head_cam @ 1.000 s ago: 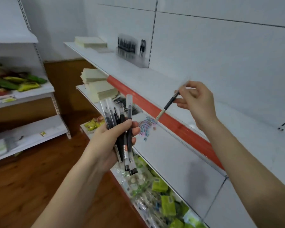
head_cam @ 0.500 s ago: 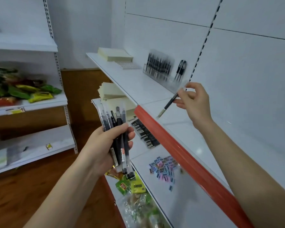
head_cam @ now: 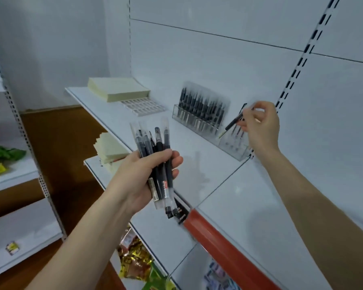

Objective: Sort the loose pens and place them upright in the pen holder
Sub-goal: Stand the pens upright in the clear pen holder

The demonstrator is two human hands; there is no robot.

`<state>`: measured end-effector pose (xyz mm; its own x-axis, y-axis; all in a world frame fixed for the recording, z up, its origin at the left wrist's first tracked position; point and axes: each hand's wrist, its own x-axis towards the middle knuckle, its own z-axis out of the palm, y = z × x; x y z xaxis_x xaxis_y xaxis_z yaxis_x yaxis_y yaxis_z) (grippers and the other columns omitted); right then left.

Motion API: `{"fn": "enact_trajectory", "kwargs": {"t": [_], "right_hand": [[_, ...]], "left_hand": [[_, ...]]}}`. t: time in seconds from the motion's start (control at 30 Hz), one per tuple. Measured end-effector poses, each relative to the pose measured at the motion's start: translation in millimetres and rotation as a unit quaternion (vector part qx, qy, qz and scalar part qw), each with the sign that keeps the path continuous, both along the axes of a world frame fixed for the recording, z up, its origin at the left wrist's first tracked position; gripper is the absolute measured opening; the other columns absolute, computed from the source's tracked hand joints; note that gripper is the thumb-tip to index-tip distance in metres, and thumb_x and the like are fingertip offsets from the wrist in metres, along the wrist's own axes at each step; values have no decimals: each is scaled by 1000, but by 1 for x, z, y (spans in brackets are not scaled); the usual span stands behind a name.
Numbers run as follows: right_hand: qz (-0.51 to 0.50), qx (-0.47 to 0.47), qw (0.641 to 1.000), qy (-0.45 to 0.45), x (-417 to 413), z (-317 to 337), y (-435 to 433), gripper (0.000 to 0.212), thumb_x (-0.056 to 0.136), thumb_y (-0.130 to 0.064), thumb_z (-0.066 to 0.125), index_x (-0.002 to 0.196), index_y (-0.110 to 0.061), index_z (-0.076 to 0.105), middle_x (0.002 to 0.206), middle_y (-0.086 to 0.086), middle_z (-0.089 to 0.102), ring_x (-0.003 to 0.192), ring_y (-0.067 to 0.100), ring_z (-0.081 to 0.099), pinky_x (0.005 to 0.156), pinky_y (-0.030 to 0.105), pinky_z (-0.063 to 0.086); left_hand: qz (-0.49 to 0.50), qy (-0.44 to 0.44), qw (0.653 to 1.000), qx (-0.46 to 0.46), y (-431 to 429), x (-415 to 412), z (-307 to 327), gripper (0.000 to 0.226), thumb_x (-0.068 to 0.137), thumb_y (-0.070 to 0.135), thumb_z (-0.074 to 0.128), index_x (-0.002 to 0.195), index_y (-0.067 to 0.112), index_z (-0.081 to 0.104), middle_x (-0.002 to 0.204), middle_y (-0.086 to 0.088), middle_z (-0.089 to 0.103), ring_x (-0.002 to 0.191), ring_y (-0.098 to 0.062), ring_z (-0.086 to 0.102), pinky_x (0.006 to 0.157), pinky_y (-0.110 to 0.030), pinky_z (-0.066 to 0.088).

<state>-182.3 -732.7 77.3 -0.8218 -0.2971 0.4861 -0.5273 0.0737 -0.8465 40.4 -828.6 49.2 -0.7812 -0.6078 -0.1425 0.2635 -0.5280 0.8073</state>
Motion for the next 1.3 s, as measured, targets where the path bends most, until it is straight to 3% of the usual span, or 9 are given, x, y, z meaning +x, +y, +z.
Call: {"fn": "enact_trajectory", "kwargs": {"t": [0.23, 0.4, 0.53, 0.63, 0.8, 0.93, 1.03, 1.17, 1.3], "right_hand": [[-142, -20, 989, 47, -31, 6, -55, 10, 93, -17, 50, 99, -21, 43, 76, -8, 59, 74, 19, 64, 75, 32, 51], [-188, 11, 980, 59, -44, 2, -78, 11, 93, -12, 50, 100, -16, 42, 71, -8, 58, 67, 7, 59, 66, 18, 49], [-205, 57, 975, 66, -56, 0, -84, 9, 93, -12, 48, 99, -16, 43, 82, 7, 61, 76, 24, 63, 57, 13, 48], [-204, 104, 972, 51, -64, -1, -90, 9, 93, -12, 49, 102, -13, 45, 85, 6, 59, 81, 24, 62, 58, 11, 51], [-192, 192, 962, 22, -74, -9, -97, 5, 93, -12, 48, 97, -12, 45, 89, 19, 61, 80, 34, 62, 75, 43, 54], [-193, 227, 954, 5, -83, -14, -101, 7, 93, -15, 51, 93, -13, 44, 76, 6, 55, 80, 31, 62, 78, 47, 54], [-196, 211, 957, -18, -85, -13, -101, 9, 92, -16, 54, 93, -14, 45, 79, 5, 56, 81, 29, 63, 79, 45, 55], [-227, 158, 961, 14, -66, -10, -91, 18, 89, -17, 58, 105, -9, 54, 83, 6, 65, 79, 21, 66, 73, 28, 54], [-168, 5, 984, -57, -31, -2, -89, 7, 89, -15, 58, 85, -15, 63, 72, -1, 70, 72, 16, 70, 66, 26, 57]], "left_hand": [[-85, -14, 996, -1, -108, -41, 5, 3, 84, 1, 56, 84, 2, 59, 65, -6, 70, 60, -12, 70, 50, -22, 55], [-157, -15, 987, -1, -148, -75, 5, 5, 84, 1, 56, 86, 1, 61, 65, -5, 71, 62, -12, 71, 52, -24, 57], [-213, -14, 977, 1, -160, -100, -1, 10, 85, 3, 56, 93, 1, 61, 74, -4, 74, 70, -15, 72, 55, -26, 57], [-231, -16, 973, -1, -166, -116, -5, 10, 85, 4, 56, 93, 3, 62, 77, -4, 75, 72, -15, 72, 56, -27, 58], [-242, -13, 970, -1, -167, -138, -7, 13, 79, 5, 60, 91, 2, 61, 68, -4, 72, 66, -13, 71, 53, -26, 57], [-250, -1, 968, -21, -168, -153, -7, 31, 62, 11, 65, 92, 1, 62, 69, -4, 73, 68, -14, 71, 55, -26, 58], [-262, 8, 965, -30, -169, -160, -10, 33, 64, 10, 65, 95, 2, 63, 74, -3, 74, 71, -15, 72, 56, -26, 58], [-283, 16, 958, -50, -170, -169, -9, 31, 70, 7, 64, 100, 2, 62, 78, -4, 74, 73, -16, 72, 58, -26, 58], [-313, 25, 947, -65, -164, -180, -8, 26, 76, 4, 62, 102, 4, 62, 80, -5, 74, 74, -17, 72, 59, -26, 58]]}}
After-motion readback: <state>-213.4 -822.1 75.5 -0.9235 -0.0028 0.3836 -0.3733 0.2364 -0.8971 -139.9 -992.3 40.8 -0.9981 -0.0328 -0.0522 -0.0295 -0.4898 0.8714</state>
